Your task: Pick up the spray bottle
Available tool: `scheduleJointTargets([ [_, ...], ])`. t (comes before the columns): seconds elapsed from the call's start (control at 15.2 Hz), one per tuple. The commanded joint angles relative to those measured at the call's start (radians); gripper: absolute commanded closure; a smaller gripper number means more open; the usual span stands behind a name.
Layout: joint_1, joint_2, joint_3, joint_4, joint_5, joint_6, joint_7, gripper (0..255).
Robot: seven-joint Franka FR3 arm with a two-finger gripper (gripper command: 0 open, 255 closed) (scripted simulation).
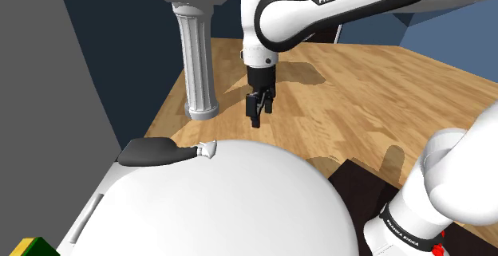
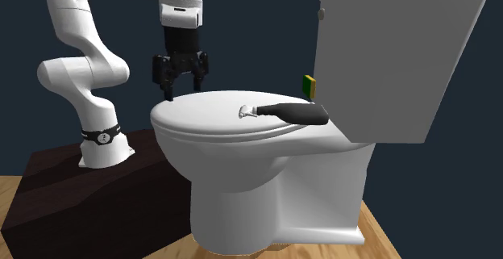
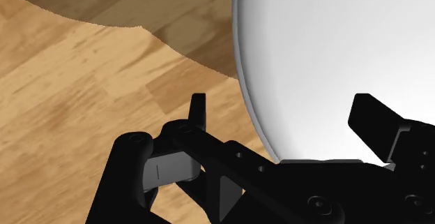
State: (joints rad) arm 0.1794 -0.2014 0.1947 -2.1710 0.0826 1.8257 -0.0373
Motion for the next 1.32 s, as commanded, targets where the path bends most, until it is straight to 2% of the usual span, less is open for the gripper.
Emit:
scheduleJointTargets([
  [0.0,0.017,0.055,0.020,0.048,0.006,0.018,0.008,0],
  [0.53,0.082,0.275,0.092,0.259,-0.006,0.071,0.038,0],
  [1.12,0.183,0.539,0.151,0.569,-0.067,0.069,0.075,0],
  [1.25,0.185,0.545,0.150,0.564,-0.068,0.081,0.075,0],
])
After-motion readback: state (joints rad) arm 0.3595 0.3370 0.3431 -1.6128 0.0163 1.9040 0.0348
